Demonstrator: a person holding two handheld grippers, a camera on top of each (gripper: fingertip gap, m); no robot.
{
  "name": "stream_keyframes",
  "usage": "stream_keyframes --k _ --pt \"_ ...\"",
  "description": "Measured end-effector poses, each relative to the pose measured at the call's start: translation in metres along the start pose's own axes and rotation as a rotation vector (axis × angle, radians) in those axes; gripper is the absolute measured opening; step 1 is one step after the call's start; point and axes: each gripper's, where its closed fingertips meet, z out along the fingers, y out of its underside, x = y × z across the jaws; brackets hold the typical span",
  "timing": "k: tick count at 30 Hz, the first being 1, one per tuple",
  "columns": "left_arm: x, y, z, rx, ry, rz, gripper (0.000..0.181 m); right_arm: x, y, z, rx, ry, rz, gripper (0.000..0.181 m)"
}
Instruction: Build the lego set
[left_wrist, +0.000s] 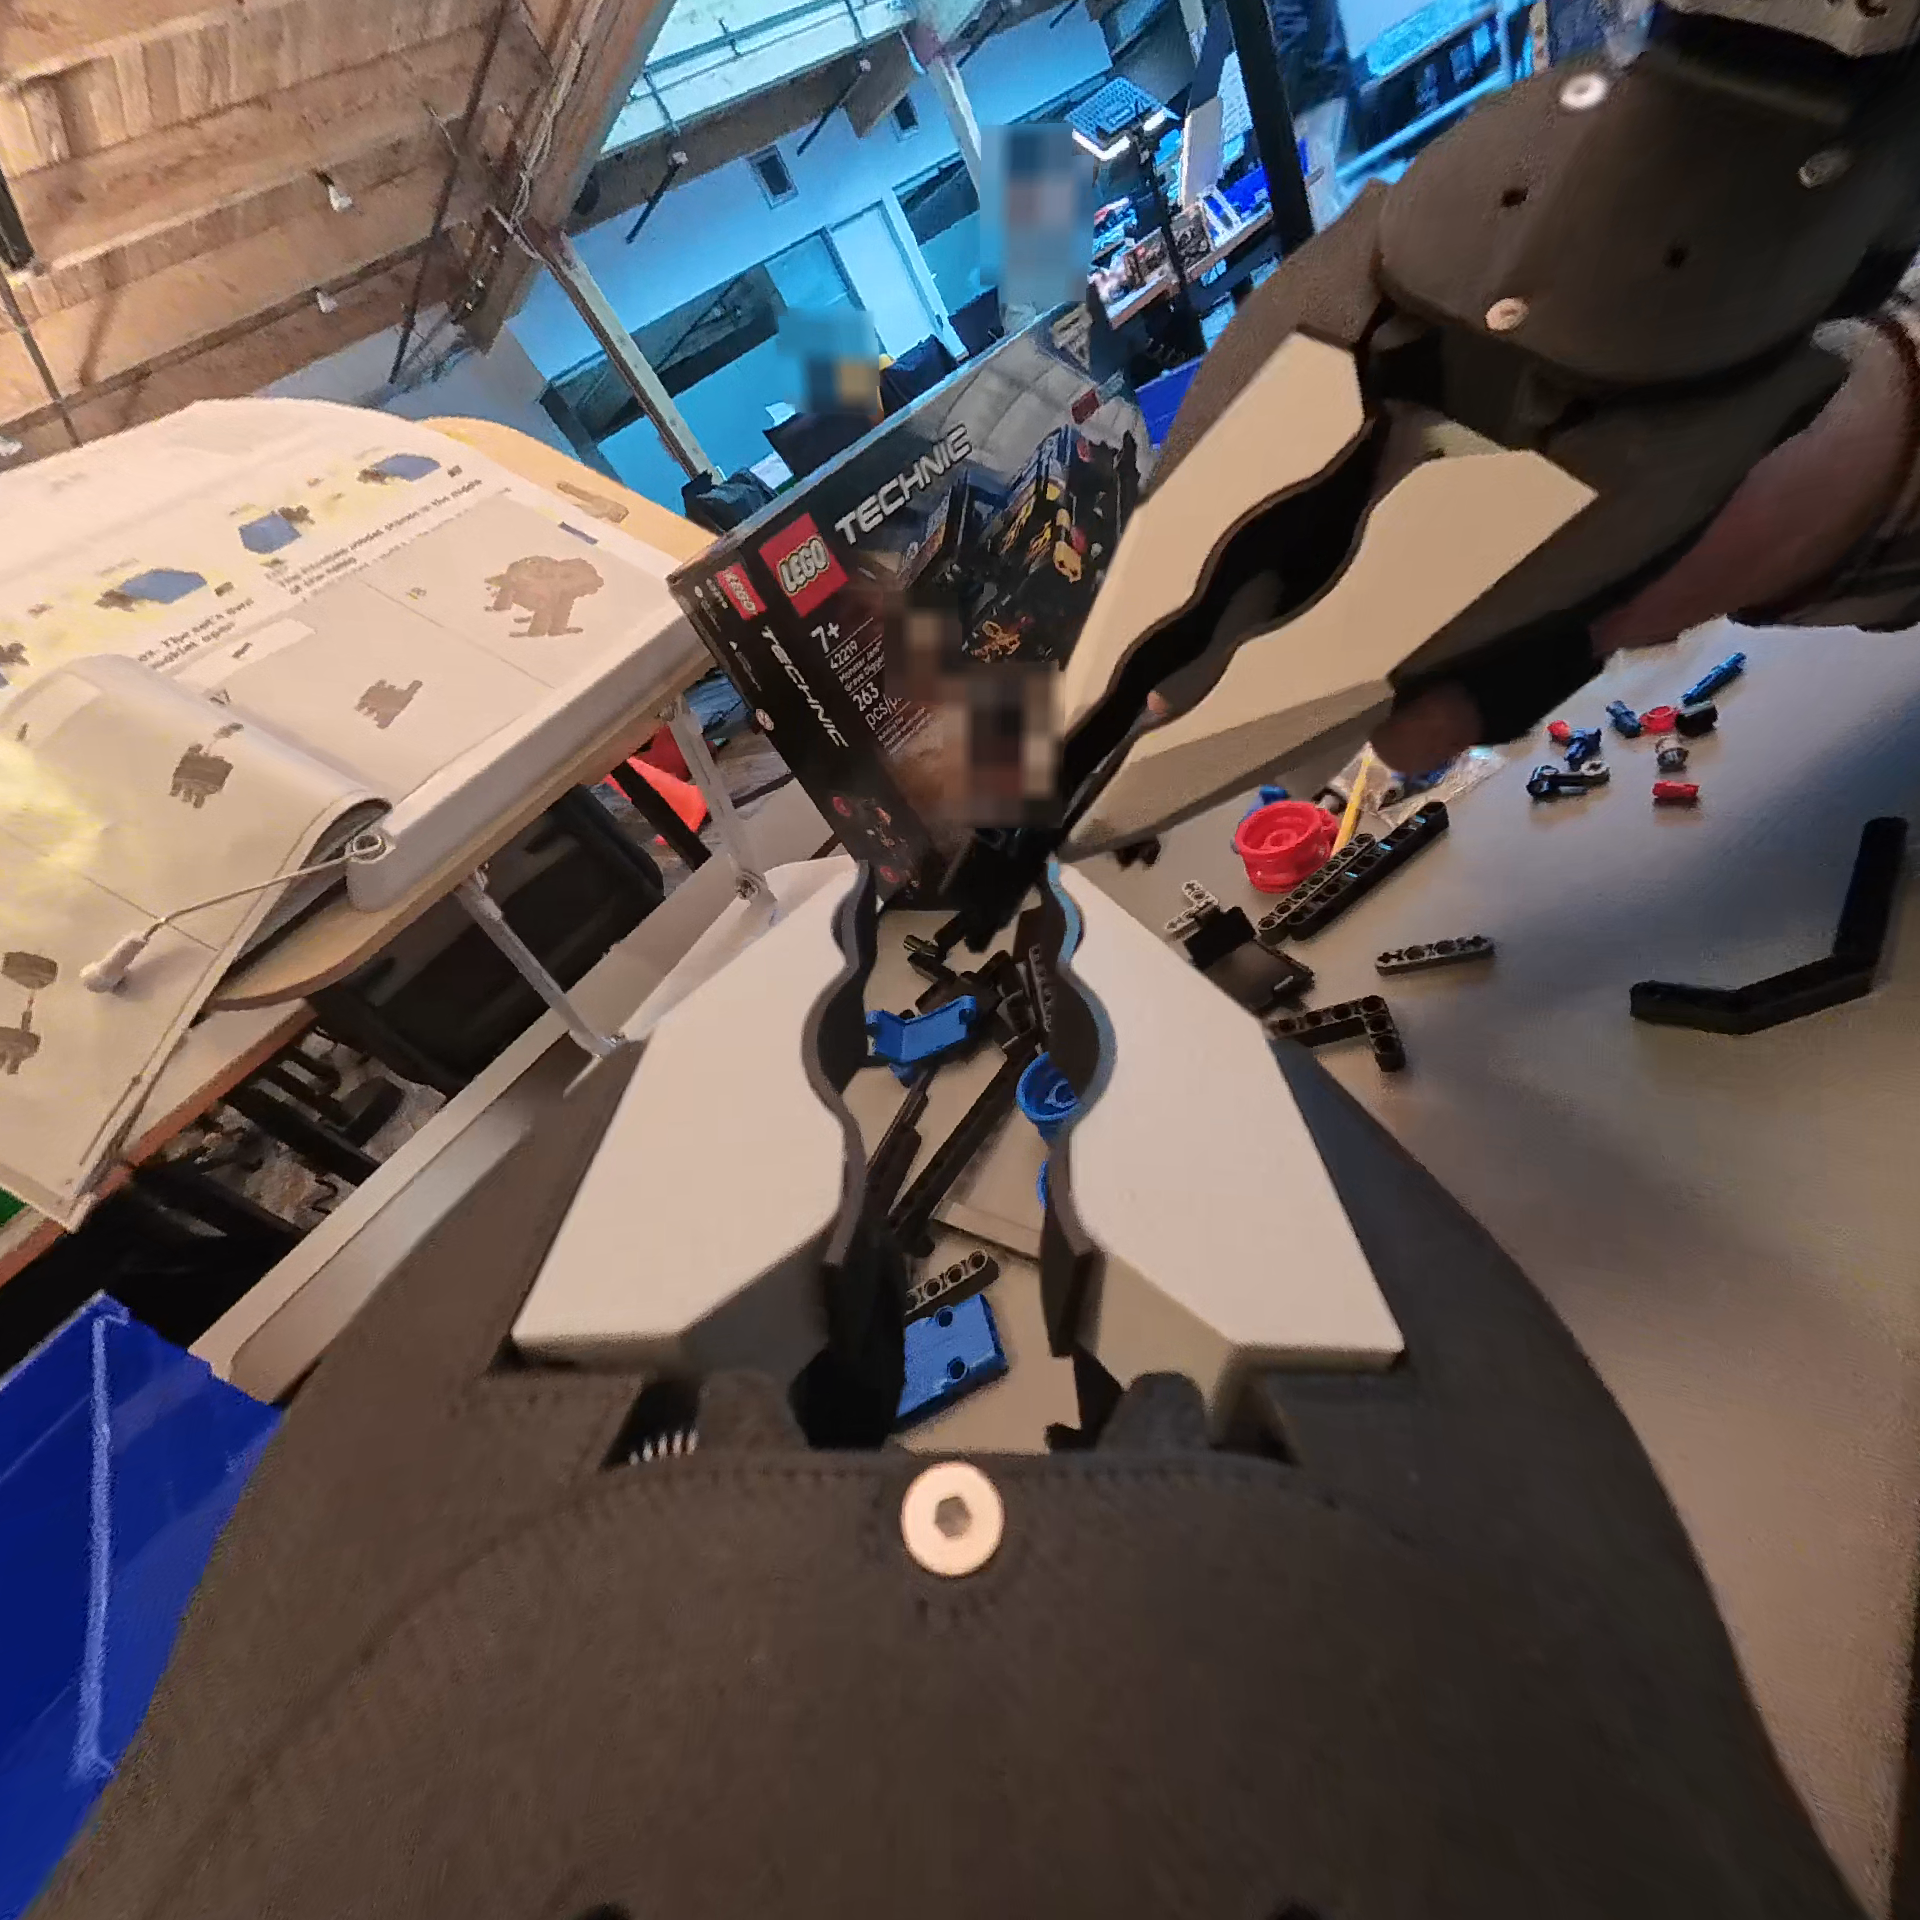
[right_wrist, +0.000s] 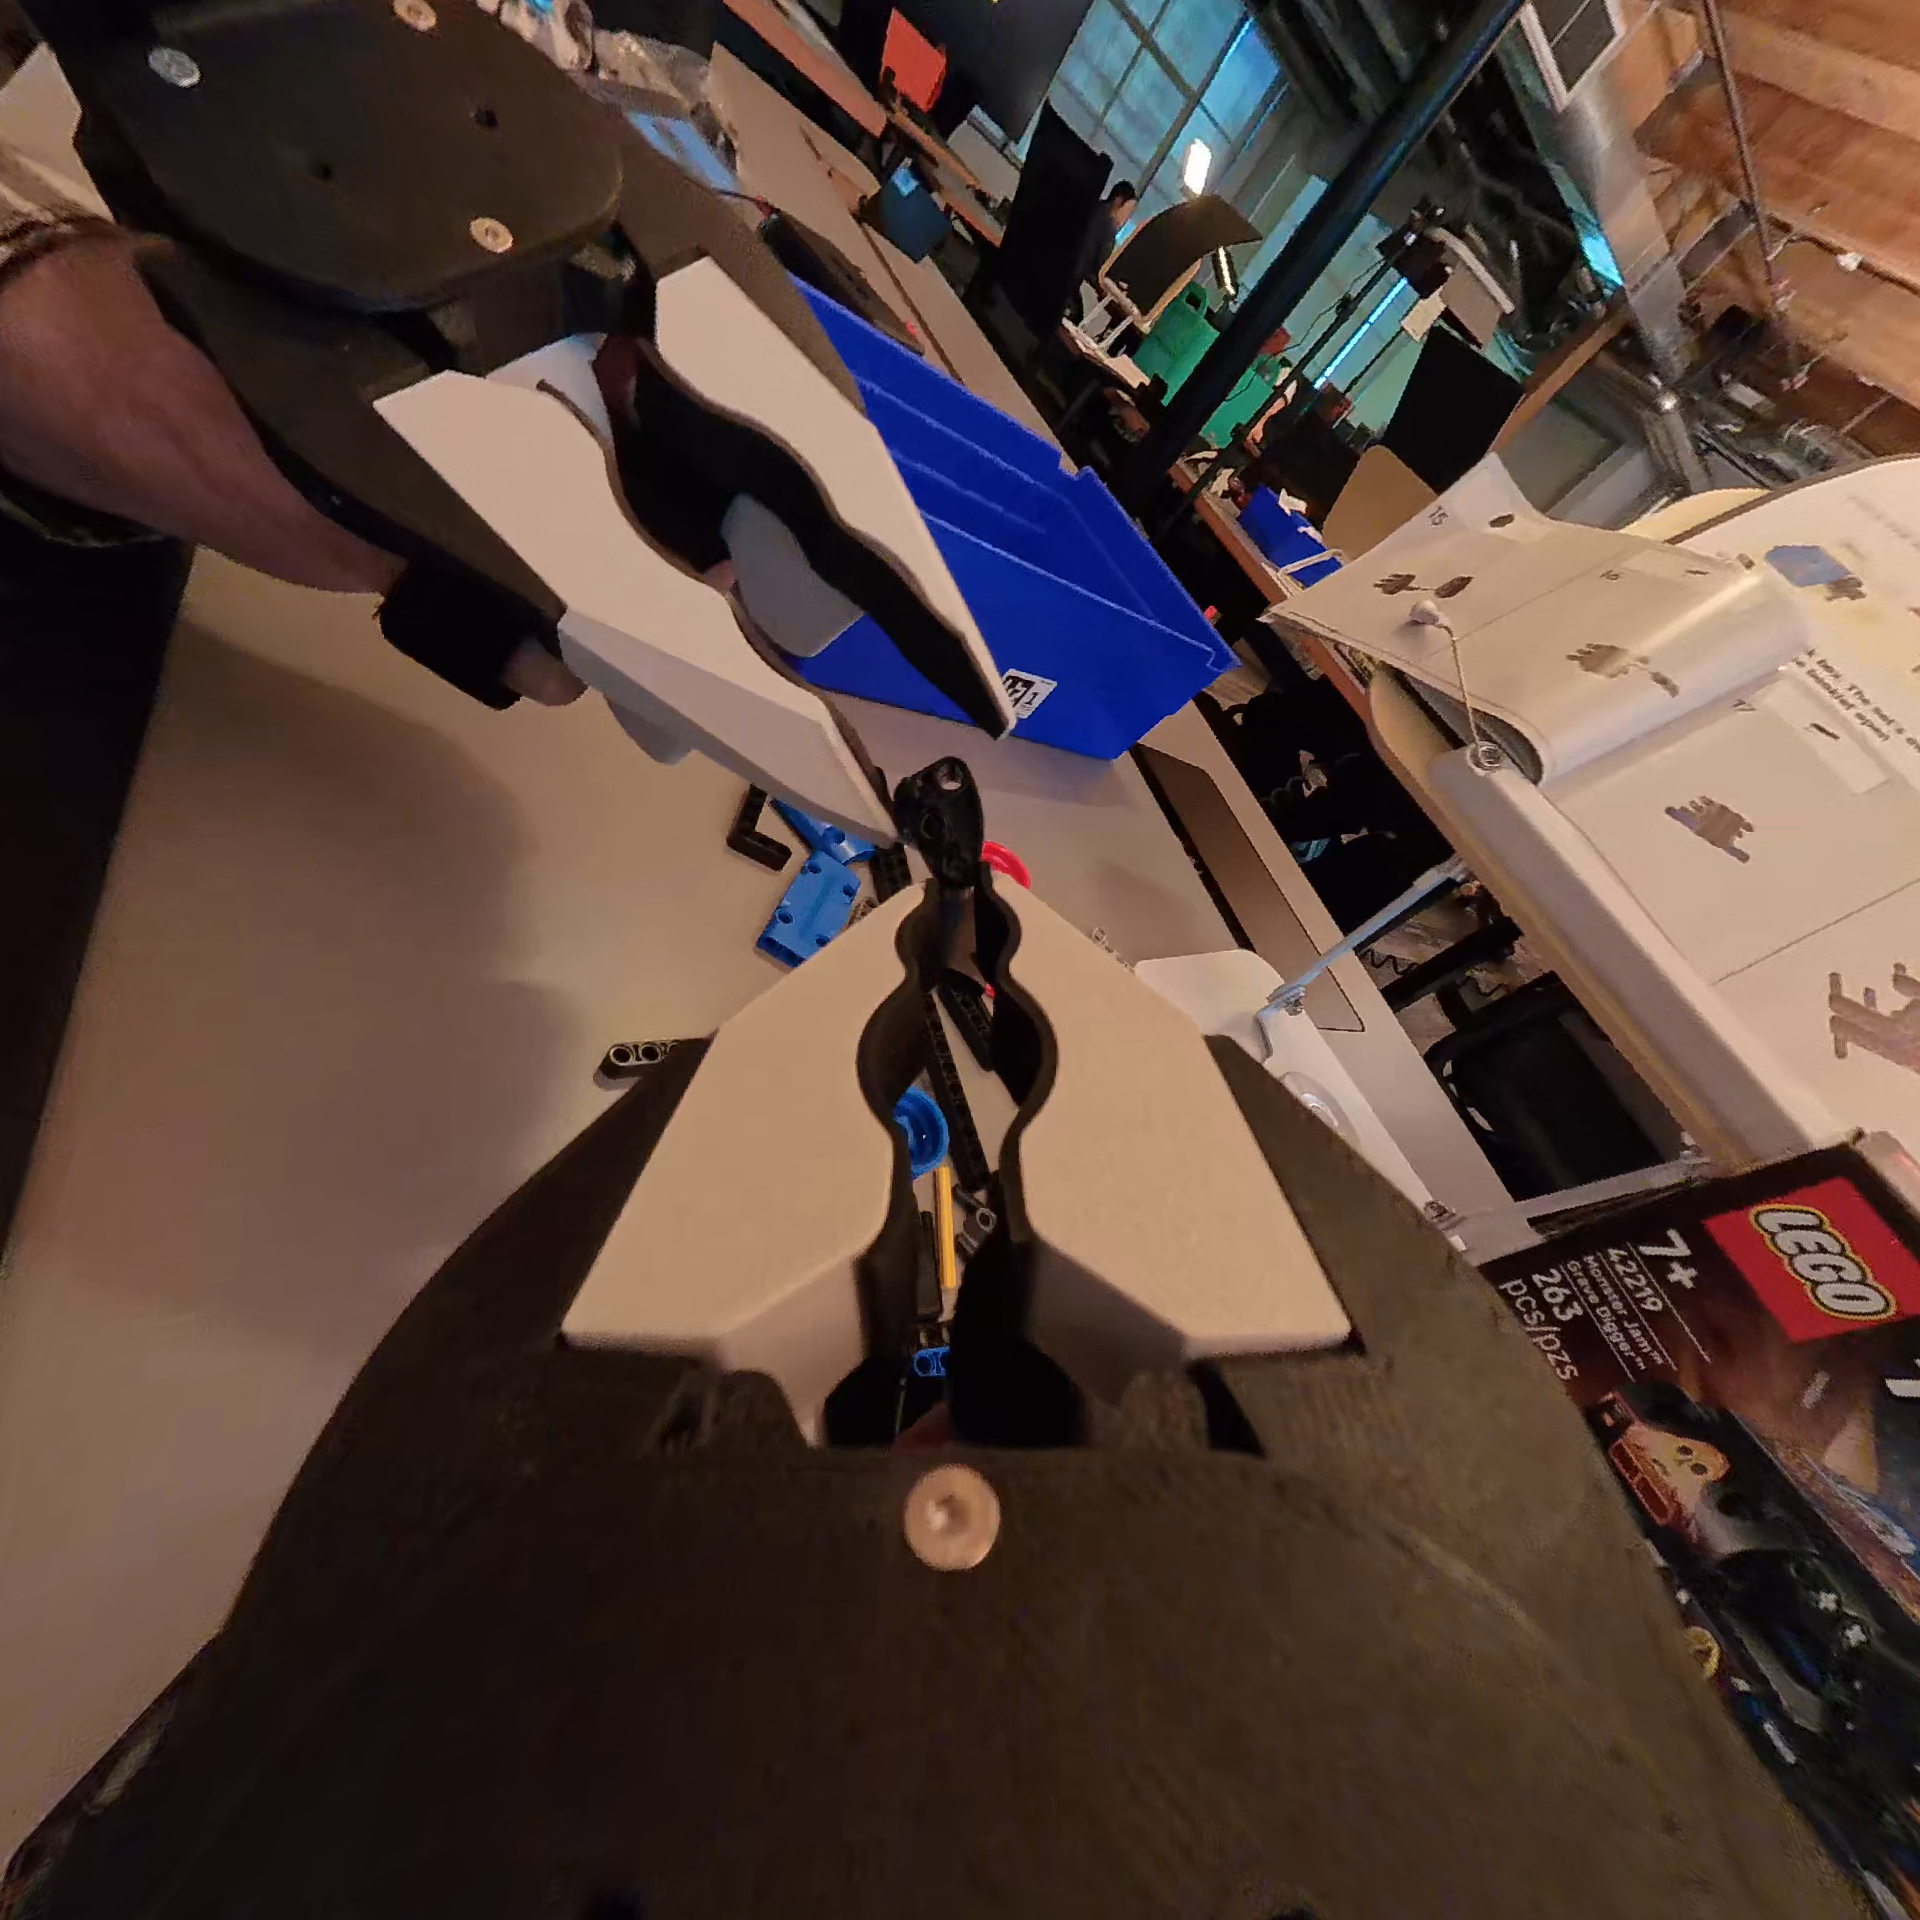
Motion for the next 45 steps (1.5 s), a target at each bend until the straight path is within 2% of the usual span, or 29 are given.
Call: stream_keyframes --k 3,14,31,38,42,45 --pt "0.008 0.000 0.000 -0.013 0.004 0.084 0.016 -0.002 0.000 0.000 -0.001 -0.014 -0.006 0.003" --pt "0.004 -0.001 -0.001 -0.014 0.001 0.046 0.014 0.002 -0.004 -0.004 0.044 -0.021 0.065 0.002" --pt "0.005 -0.002 -0.003 -0.001 0.025 0.007 0.015 0.002 0.008 -0.002 0.007 -0.029 0.090 0.018" --pt "0.005 0.000 -0.002 -0.011 0.028 0.003 0.015 0.004 0.008 -0.003 0.009 -0.021 0.093 0.019" --pt "0.010 0.005 0.000 -0.041 0.049 0.018 0.015 0.002 0.006 -0.003 0.018 -0.020 0.078 0.018" --pt "0.013 0.011 0.003 -0.075 0.059 0.041 0.014 -0.004 0.010 -0.002 0.000 -0.052 0.054 0.002"
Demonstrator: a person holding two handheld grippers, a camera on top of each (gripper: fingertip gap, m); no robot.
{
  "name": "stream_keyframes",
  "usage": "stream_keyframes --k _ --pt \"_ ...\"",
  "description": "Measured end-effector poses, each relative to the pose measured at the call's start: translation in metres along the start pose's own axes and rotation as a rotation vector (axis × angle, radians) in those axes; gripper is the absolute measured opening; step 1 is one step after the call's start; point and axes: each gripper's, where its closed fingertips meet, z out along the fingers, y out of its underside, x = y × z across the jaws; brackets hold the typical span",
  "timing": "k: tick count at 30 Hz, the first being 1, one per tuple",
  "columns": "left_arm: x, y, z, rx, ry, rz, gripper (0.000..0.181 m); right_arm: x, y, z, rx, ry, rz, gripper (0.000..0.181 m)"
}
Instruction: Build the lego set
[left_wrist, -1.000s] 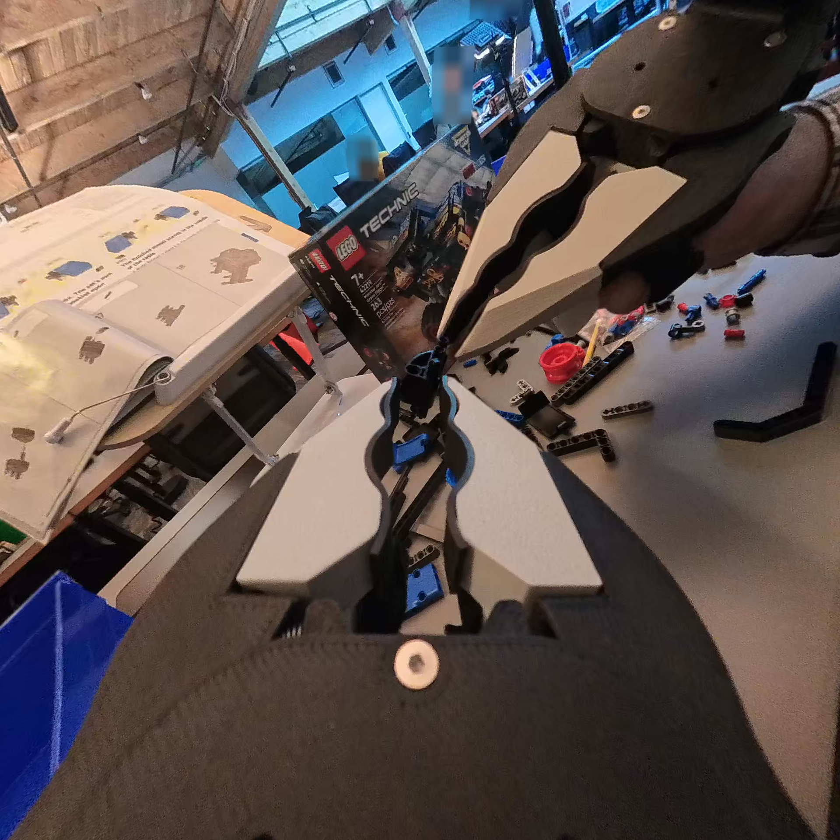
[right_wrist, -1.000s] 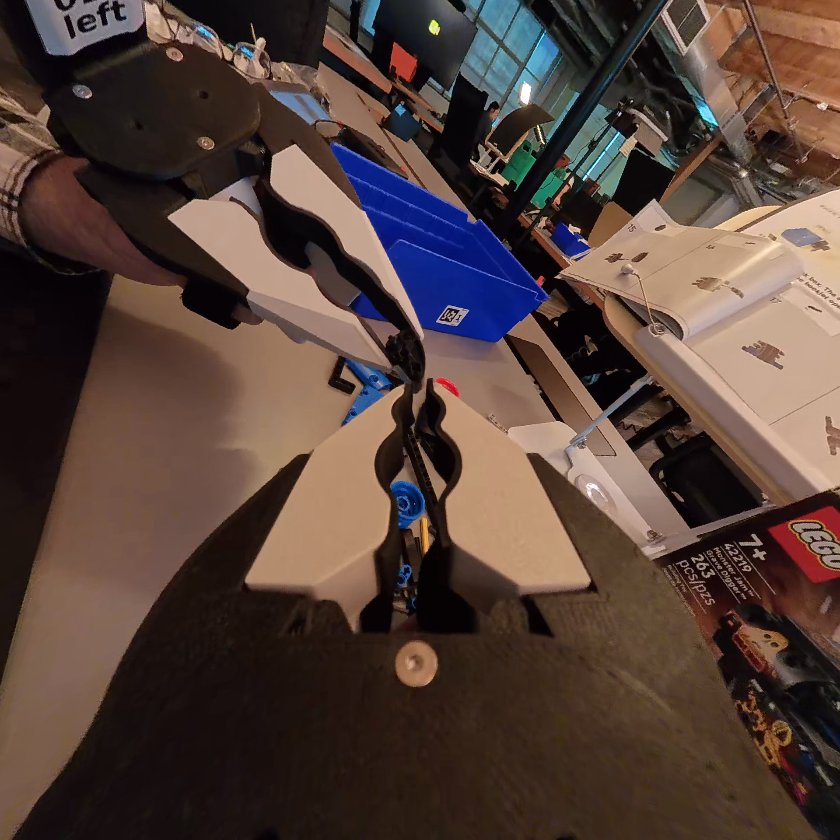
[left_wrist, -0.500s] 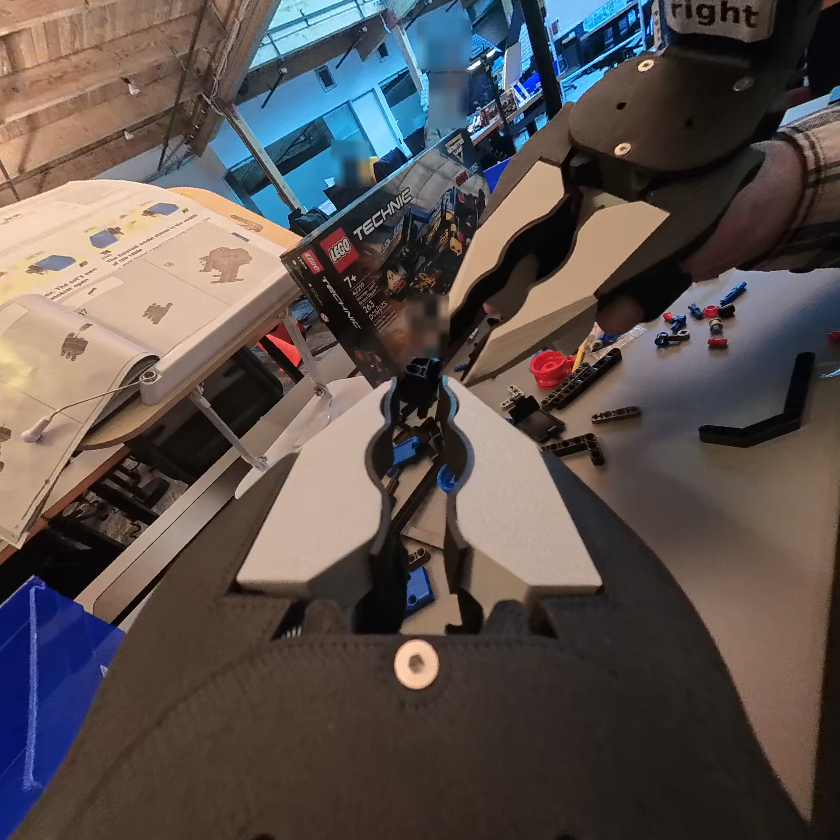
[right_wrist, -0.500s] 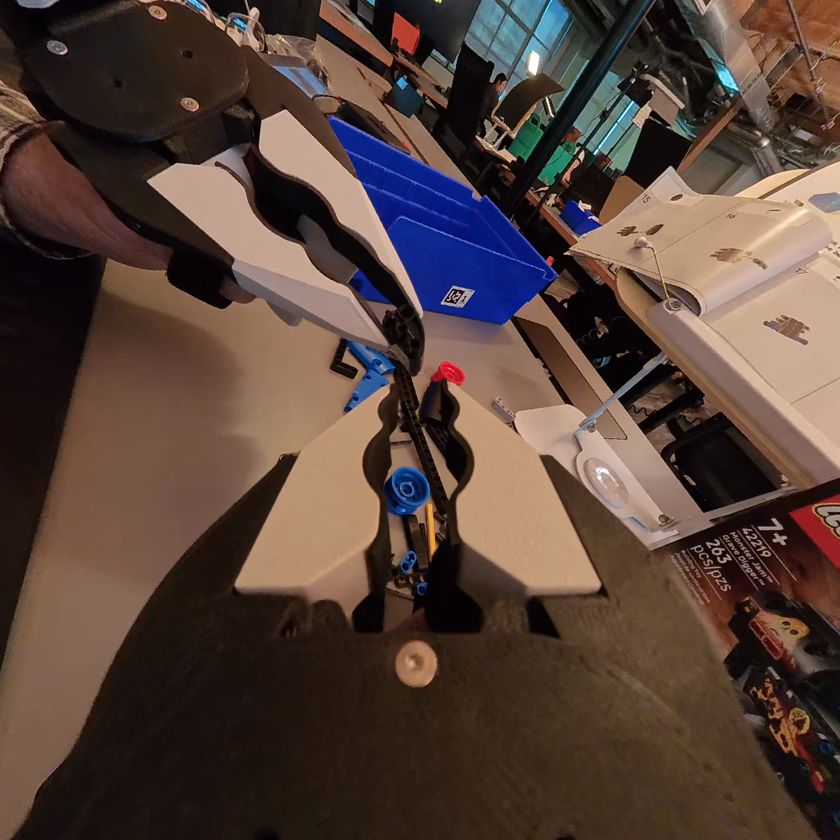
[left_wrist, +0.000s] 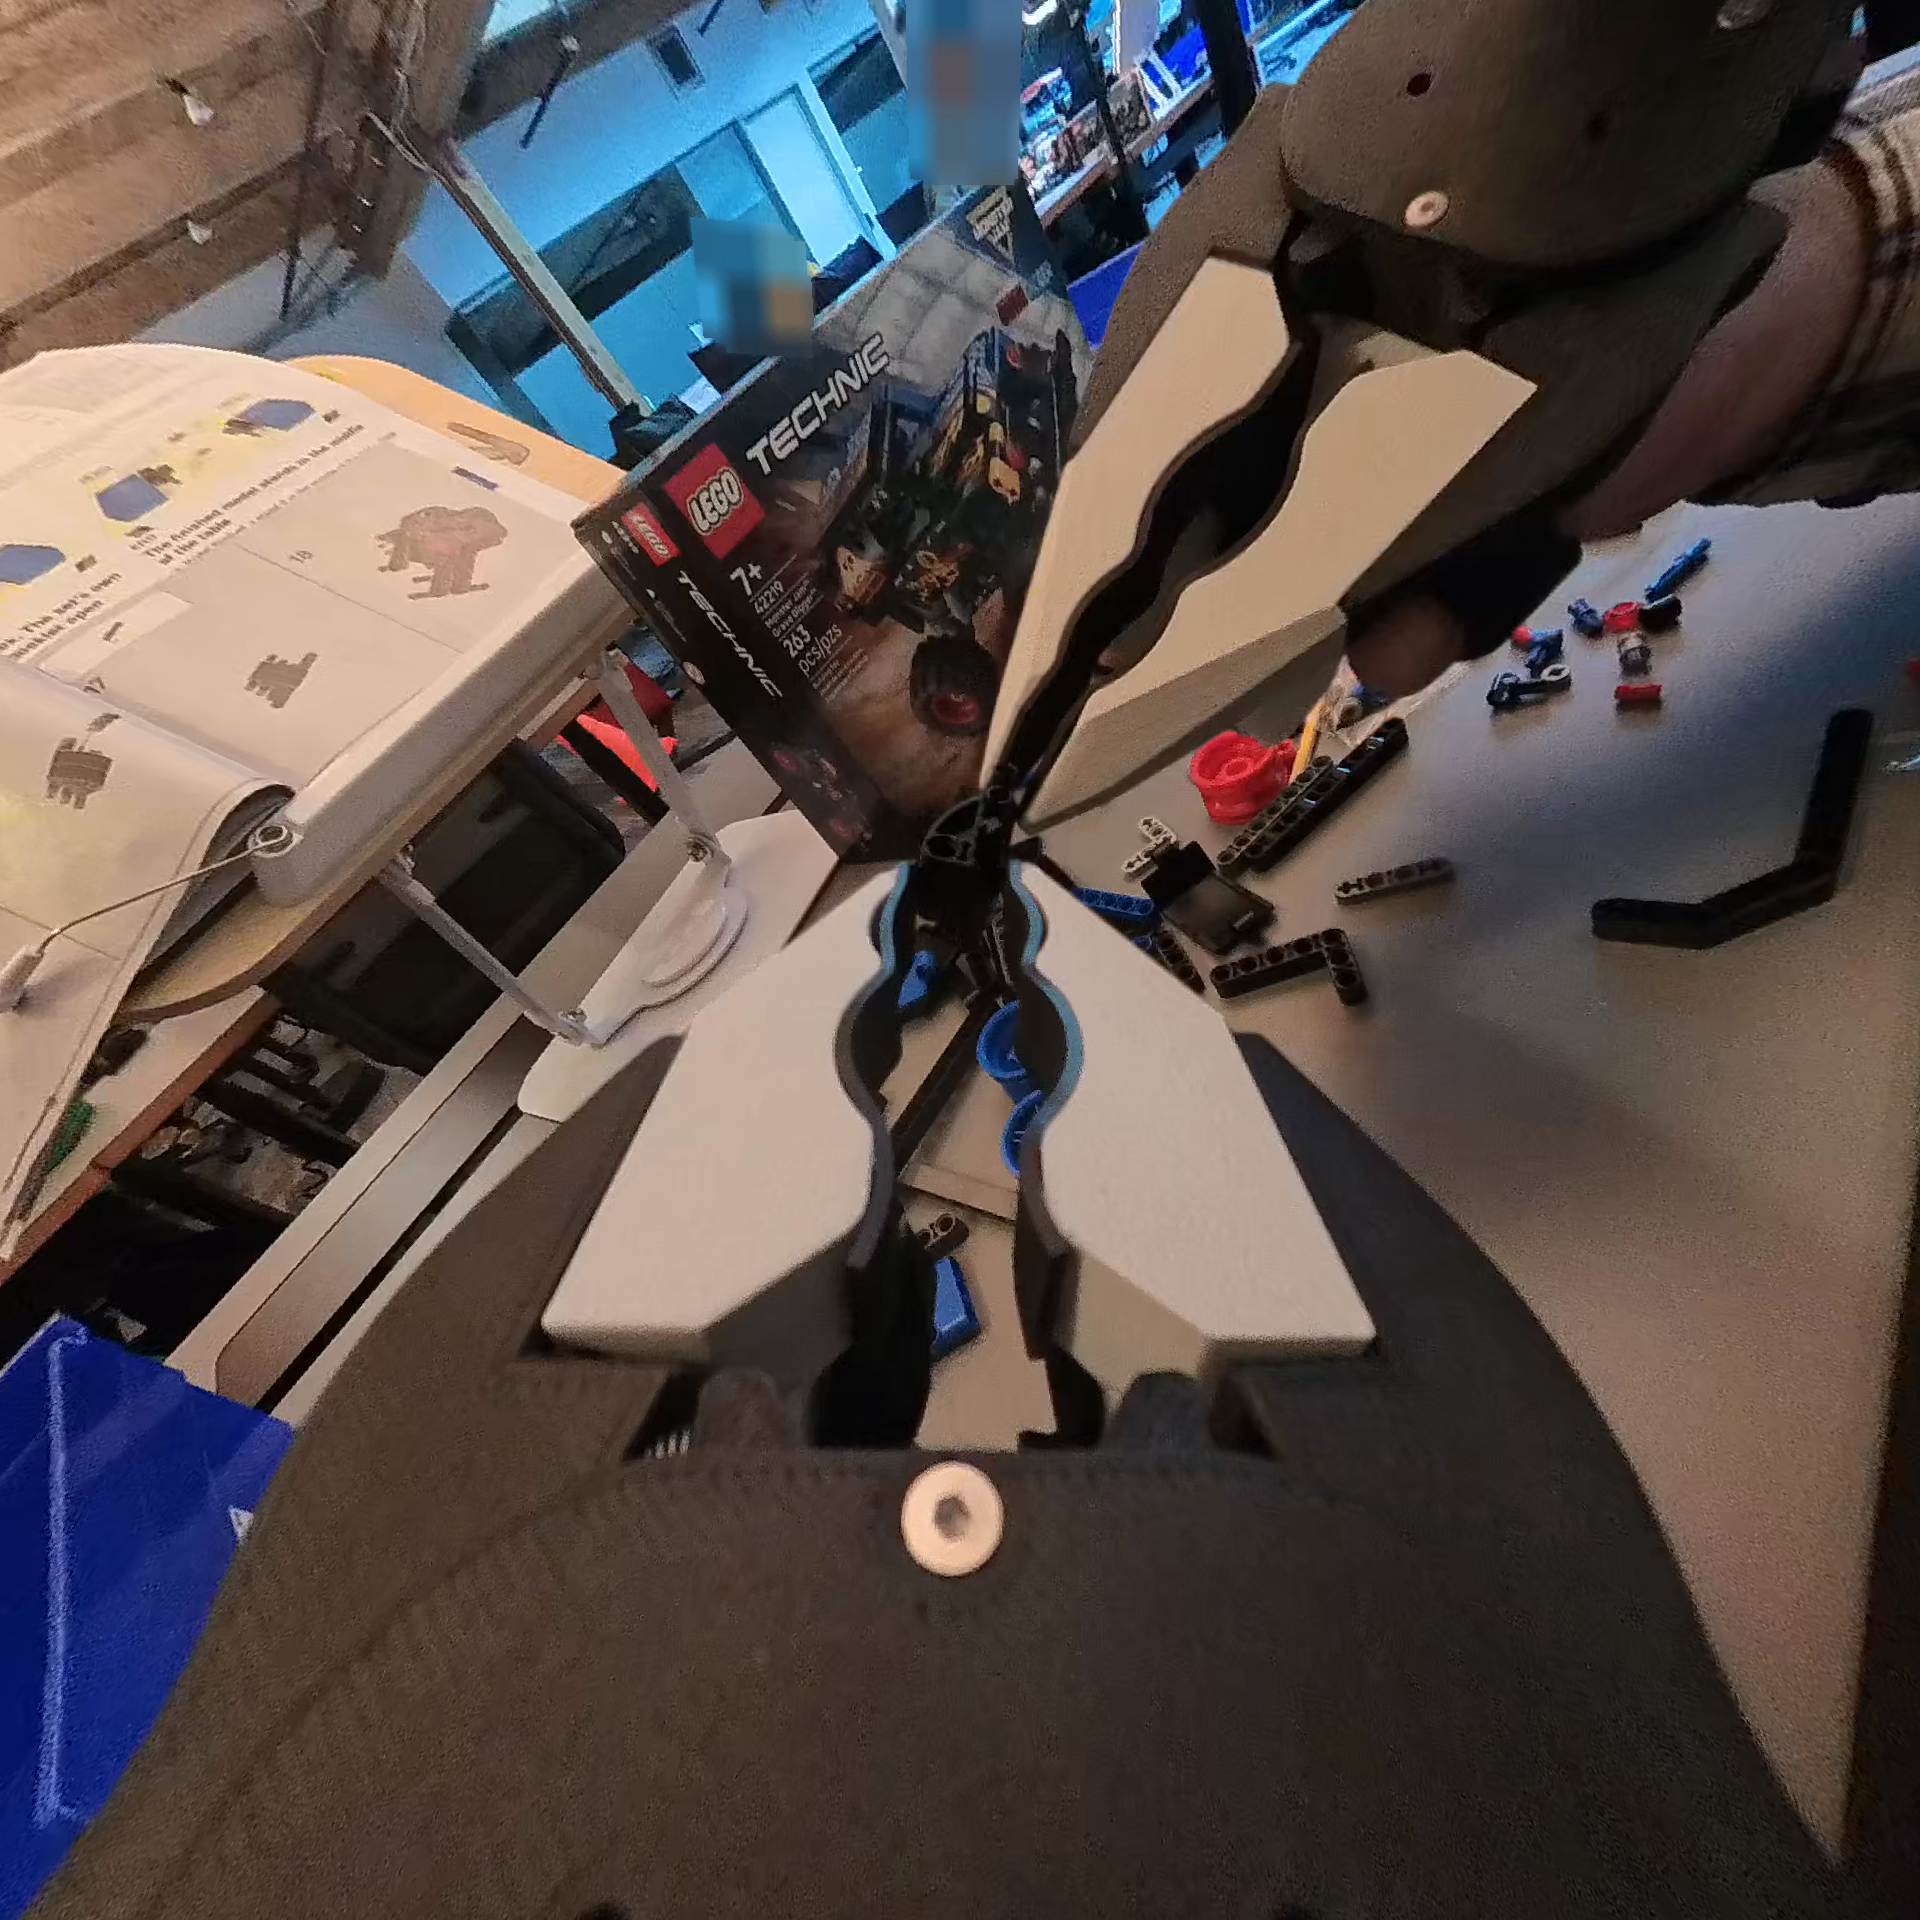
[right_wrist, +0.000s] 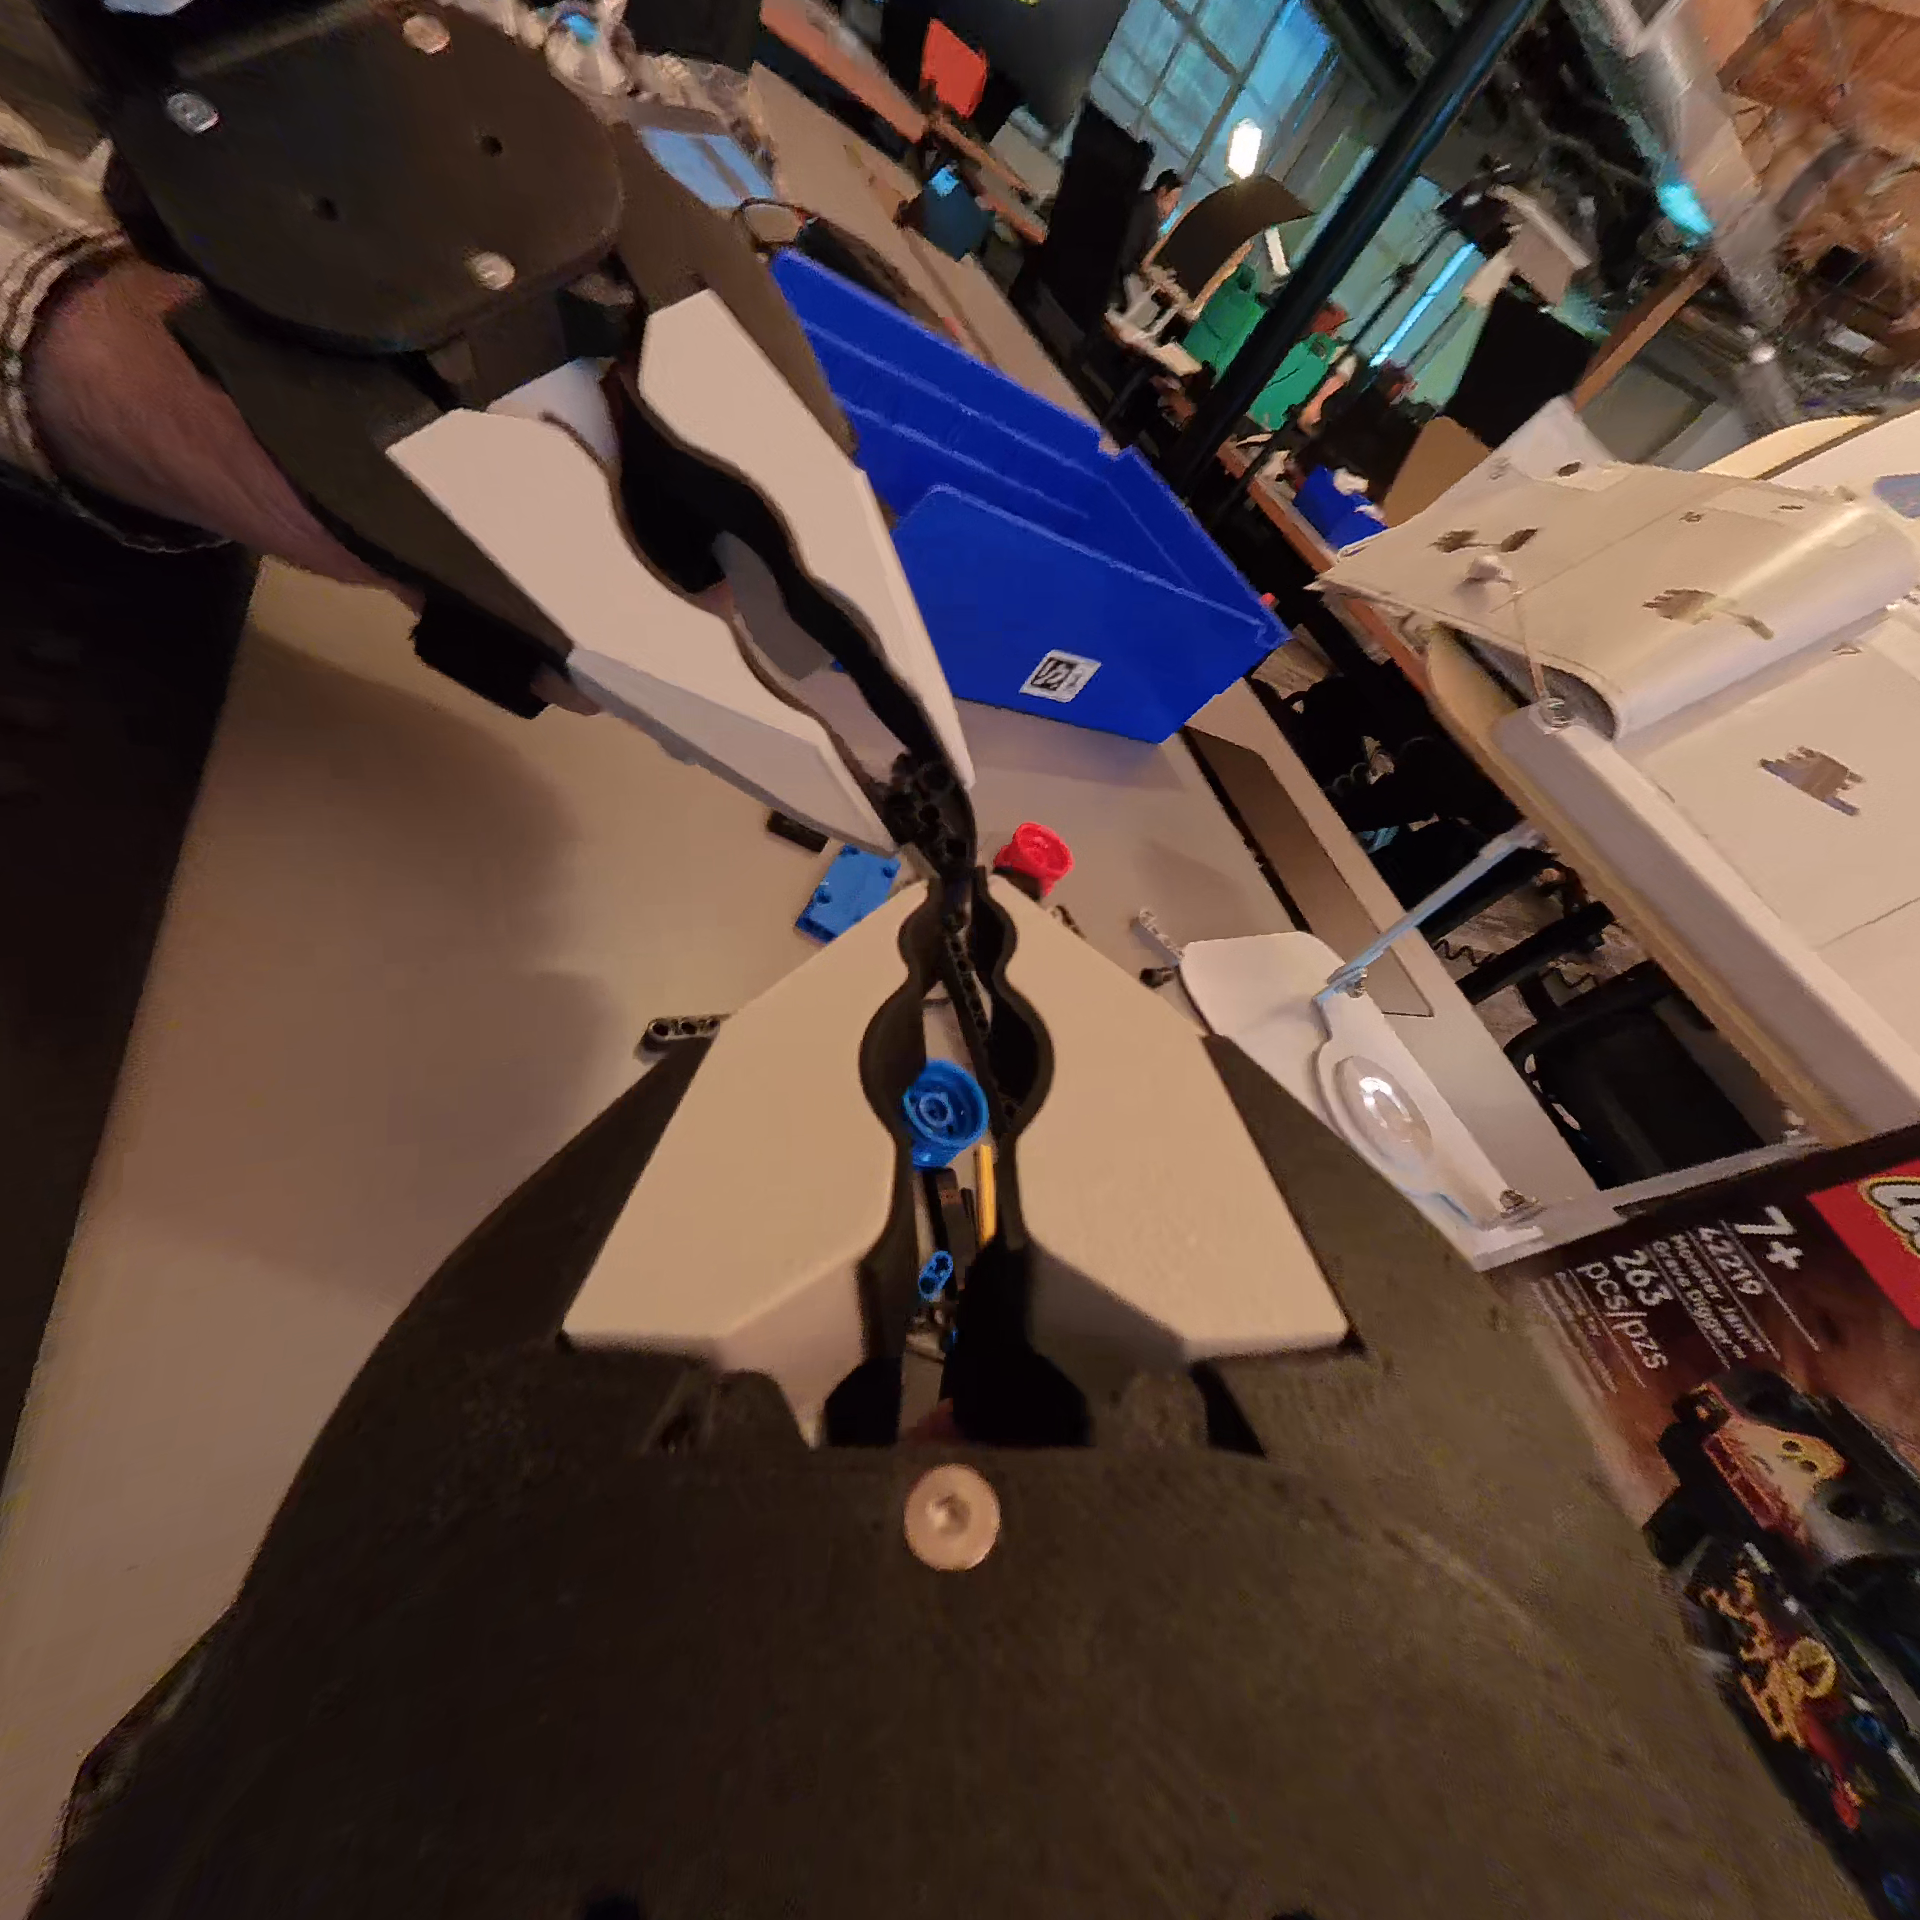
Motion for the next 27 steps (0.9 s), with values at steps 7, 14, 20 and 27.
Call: stream_keyframes --k 7,14,20,27 --pt "0.003 0.004 0.003 -0.018 0.020 -0.015 0.013 0.000 0.003 -0.002 -0.012 -0.001 -0.012 0.000" --pt "0.001 0.006 0.004 -0.033 0.017 -0.021 0.013 0.004 -0.002 -0.005 0.014 0.014 -0.008 0.005" --pt "0.009 0.008 0.007 -0.051 0.035 0.023 0.013 -0.007 0.001 -0.002 -0.005 -0.028 -0.039 0.004" --pt "0.003 0.001 0.006 -0.010 0.024 -0.023 0.014 -0.003 -0.004 -0.004 0.041 -0.045 0.048 0.002"
